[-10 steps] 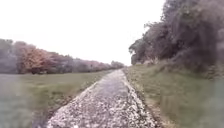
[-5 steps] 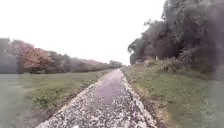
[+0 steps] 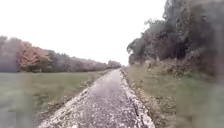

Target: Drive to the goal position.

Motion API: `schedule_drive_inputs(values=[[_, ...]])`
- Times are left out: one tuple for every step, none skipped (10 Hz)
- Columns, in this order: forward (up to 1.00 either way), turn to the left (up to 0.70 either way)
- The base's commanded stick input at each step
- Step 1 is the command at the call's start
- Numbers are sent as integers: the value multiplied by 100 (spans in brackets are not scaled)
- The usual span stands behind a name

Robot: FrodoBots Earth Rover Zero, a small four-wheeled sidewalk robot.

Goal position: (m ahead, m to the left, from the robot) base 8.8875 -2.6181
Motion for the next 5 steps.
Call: schedule_drive_inputs(values=[[100,0],[100,0],[100,0],[100,0],[100,0]])
